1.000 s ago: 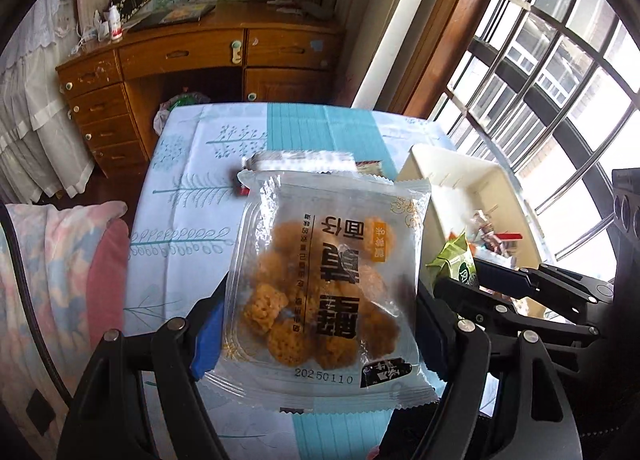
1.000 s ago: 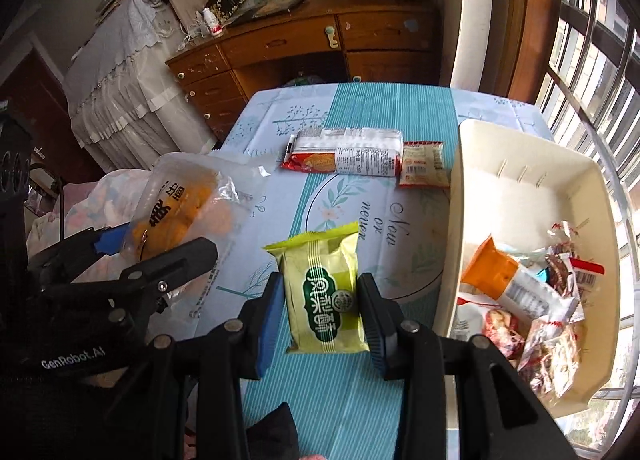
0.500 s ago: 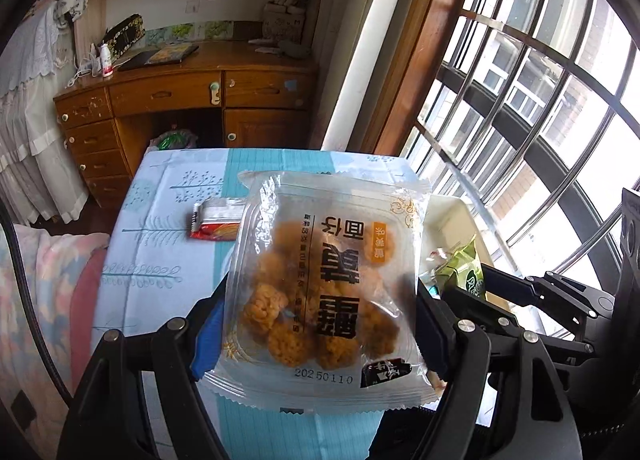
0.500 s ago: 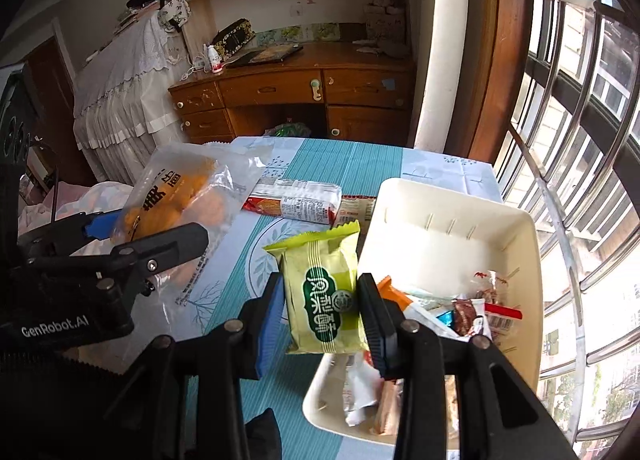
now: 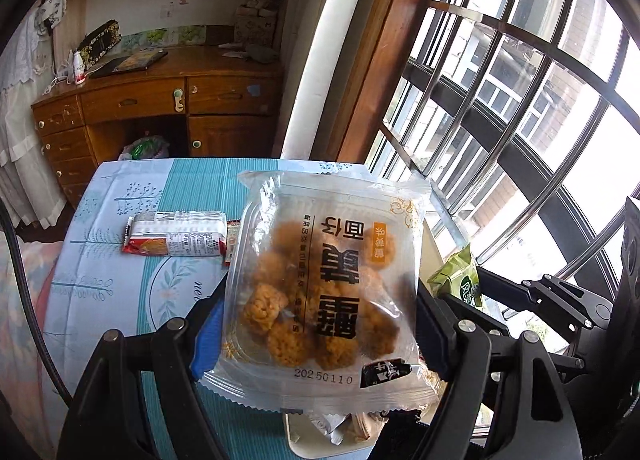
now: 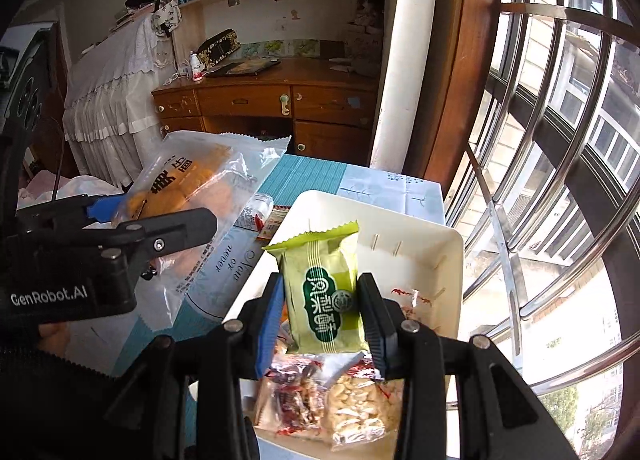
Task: Organize snacks
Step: 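Lower both packs into the cream tray and open both tools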
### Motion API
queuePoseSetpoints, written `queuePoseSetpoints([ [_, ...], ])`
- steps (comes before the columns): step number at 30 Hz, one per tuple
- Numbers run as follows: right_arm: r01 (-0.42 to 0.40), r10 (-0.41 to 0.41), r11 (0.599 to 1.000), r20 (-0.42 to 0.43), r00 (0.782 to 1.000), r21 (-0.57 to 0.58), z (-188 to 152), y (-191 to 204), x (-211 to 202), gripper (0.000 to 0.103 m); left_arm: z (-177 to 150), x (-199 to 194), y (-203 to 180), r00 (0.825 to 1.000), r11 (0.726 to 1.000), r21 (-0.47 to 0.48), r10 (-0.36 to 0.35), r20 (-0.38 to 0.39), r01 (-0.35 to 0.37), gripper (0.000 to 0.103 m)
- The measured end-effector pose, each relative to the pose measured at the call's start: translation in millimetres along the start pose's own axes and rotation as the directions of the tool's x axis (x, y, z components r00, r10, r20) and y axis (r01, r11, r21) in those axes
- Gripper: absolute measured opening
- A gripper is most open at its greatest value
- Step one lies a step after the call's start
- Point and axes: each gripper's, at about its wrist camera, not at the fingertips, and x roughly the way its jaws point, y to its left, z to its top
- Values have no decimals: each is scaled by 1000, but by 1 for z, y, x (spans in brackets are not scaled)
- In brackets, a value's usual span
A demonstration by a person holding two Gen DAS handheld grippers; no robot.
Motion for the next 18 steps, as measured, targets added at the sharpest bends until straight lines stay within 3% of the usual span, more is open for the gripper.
queuePoseSetpoints([
  [7, 1, -1, 1000, 1, 1000, -28, -2, -25, 9, 38, 1, 20, -22, 1000, 1000, -13, -17, -18, 17, 79],
  [13, -8, 7, 1000, -17, 1000, -13, -3, -42, 20, 41, 1, 37, -29, 996, 999, -31, -9, -87, 7, 85],
  [18, -18, 19, 999, -9, 1000, 26, -6, -52, 21, 63, 2, 31, -29, 998, 999, -50, 6, -63, -10, 92],
])
